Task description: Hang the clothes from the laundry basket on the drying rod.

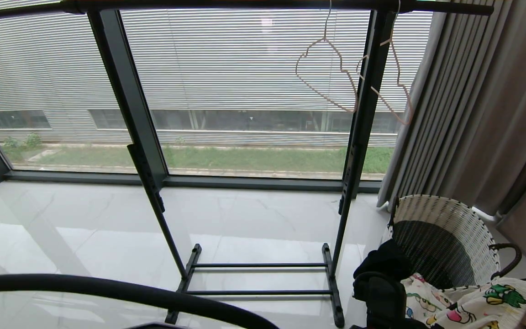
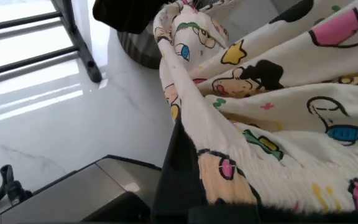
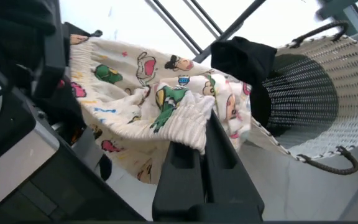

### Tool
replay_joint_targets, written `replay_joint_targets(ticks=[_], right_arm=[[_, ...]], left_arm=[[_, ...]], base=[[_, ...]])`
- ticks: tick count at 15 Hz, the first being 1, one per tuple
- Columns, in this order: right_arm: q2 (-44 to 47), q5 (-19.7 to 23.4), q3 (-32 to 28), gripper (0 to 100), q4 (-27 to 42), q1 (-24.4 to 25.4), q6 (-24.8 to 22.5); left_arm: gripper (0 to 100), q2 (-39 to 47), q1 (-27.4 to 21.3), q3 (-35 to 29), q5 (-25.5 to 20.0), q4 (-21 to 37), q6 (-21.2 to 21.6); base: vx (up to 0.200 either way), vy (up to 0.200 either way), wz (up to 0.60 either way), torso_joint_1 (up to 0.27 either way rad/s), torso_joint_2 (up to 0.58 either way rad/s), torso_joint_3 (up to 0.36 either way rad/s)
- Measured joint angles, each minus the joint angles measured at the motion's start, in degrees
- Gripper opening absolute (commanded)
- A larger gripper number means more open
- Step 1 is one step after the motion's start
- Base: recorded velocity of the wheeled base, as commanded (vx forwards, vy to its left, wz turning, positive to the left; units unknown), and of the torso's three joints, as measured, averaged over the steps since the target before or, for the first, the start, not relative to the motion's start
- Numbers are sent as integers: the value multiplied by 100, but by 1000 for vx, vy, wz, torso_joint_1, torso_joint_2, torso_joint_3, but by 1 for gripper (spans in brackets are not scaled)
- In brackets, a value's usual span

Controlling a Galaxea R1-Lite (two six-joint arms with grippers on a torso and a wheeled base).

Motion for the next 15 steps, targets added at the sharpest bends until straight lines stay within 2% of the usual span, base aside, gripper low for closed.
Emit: replay_joint_targets(ticks=[2,4,6,8,12,13,15], right_arm=[[210,266,88,0,-213,22,-11],[488,375,118,0,-545,180,-15],[758,389,124,0,-900,508,-13],[1080,362,124,0,-1398,933,-13],[1844,-7,123,0,-2625,1357,-13],[2004,-66,123,0,-2901,1385,-11],[2313,-279,118,0,-3655,1406,-6]], left_arm=[[0,-579,-157,775,57,4,-83],[0,-1059,-207,1470,591,6,-107],[0,-1390,79,1807,1109,4,-91],[0,-1707,424,2041,1303,0,40],[0,-2745,1069,2889,1301,4,1119],[0,-3035,1225,3053,1163,4,1438],[0,-3719,1609,3327,354,6,2219]], base=[[0,0,0,0,0,0],[0,0,0,0,0,0],[0,0,0,0,0,0],[0,0,0,0,0,0],[0,0,0,0,0,0],[0,0,0,0,0,0],[0,0,0,0,0,0]])
